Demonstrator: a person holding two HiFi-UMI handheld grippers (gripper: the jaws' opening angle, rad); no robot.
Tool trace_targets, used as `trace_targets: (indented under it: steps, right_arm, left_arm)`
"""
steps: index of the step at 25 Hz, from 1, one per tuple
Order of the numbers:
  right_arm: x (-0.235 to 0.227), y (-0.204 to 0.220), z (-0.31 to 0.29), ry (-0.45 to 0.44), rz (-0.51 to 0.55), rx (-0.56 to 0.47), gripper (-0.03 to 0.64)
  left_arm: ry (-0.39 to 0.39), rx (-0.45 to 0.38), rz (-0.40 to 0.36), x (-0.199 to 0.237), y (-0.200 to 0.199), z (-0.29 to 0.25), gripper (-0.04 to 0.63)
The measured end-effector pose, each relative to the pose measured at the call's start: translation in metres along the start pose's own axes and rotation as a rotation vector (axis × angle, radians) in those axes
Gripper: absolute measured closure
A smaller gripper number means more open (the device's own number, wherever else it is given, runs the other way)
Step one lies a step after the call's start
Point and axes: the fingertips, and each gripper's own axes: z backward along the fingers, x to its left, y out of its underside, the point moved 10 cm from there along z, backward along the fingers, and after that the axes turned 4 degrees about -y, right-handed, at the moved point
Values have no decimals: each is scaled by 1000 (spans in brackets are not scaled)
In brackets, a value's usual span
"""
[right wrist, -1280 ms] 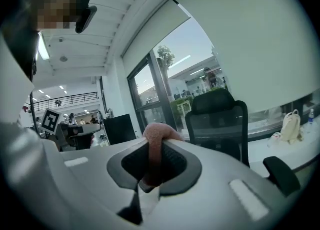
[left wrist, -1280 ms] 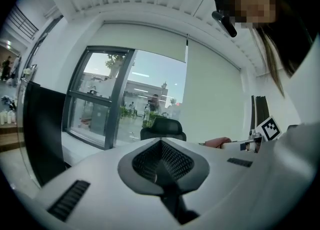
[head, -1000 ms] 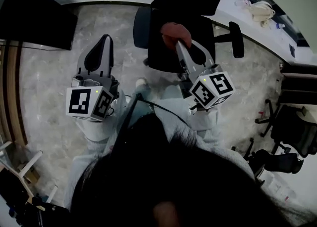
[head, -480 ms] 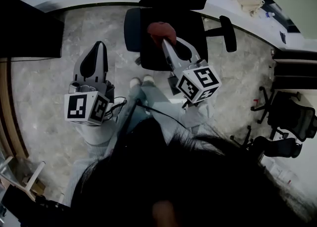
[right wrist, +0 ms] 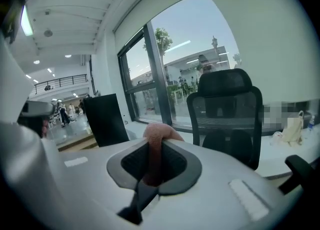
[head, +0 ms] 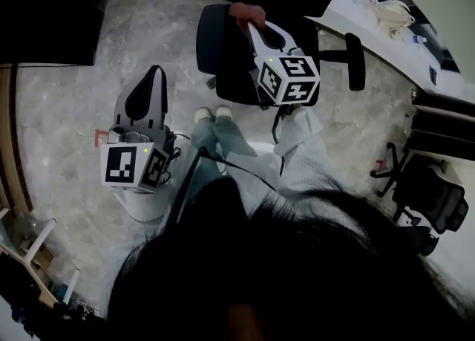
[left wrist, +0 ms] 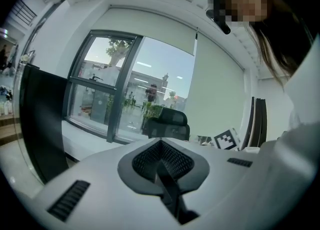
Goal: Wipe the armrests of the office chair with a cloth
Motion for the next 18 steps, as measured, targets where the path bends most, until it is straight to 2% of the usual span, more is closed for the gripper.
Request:
trace_targets:
  steps: [6, 10, 15, 18]
  right_arm:
    - [-30, 24, -116, 56, 124, 146, 589]
    - [-26, 48, -176, 67, 210, 275, 589]
    - [-15, 87, -206, 13, 251, 502, 589]
    - [-5, 100, -202, -32, 272, 546, 589]
  left_arm:
    - [-97, 71, -3, 24, 16, 17, 592]
    - [-161, 102, 8, 44, 27, 29, 592]
    - [-184, 89, 49, 55, 35, 32, 592]
    - [-176, 89, 47, 58, 39, 28, 592]
